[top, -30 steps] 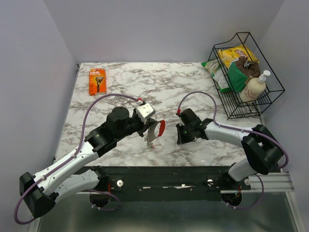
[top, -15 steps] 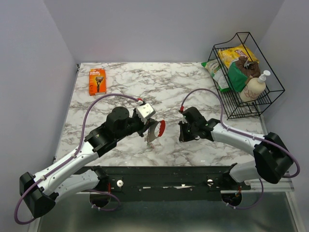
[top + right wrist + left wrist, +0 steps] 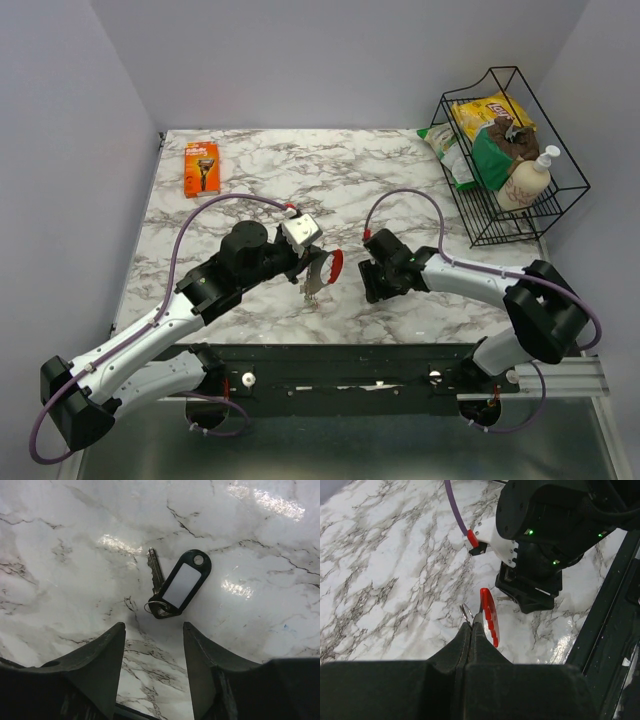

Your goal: Put the keys on the keyring

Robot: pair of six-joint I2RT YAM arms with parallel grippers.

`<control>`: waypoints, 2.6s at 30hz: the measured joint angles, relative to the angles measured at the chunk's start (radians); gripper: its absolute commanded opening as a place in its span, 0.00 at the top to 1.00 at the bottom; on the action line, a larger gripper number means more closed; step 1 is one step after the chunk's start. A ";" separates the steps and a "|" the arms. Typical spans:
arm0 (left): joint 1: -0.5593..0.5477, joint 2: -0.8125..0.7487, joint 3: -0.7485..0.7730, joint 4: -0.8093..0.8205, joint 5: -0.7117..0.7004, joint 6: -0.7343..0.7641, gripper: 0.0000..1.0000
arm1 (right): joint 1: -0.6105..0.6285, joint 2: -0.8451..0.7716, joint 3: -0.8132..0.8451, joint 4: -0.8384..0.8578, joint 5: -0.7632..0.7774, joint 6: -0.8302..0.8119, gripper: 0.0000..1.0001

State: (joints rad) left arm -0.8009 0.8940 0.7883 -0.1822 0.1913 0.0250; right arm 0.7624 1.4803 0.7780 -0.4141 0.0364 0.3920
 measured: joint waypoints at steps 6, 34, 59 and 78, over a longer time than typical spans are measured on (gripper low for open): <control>0.000 0.000 0.000 0.000 0.004 0.000 1.00 | 0.011 0.050 0.034 0.000 0.046 0.005 0.46; 0.000 0.000 0.000 0.000 0.006 0.000 1.00 | 0.016 -0.013 0.066 0.098 -0.062 -0.071 0.83; 0.000 0.000 0.000 0.000 0.005 -0.001 1.00 | 0.022 0.026 0.064 0.163 -0.166 -0.109 0.59; 0.000 -0.161 0.000 -0.060 -0.110 -0.042 1.00 | 0.151 0.200 0.161 0.119 -0.027 -0.069 0.63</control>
State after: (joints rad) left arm -0.8005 0.7334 0.7883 -0.2420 0.0814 -0.0170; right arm 0.9138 1.6798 0.9394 -0.2955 0.0090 0.3225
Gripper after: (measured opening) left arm 0.011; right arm 0.388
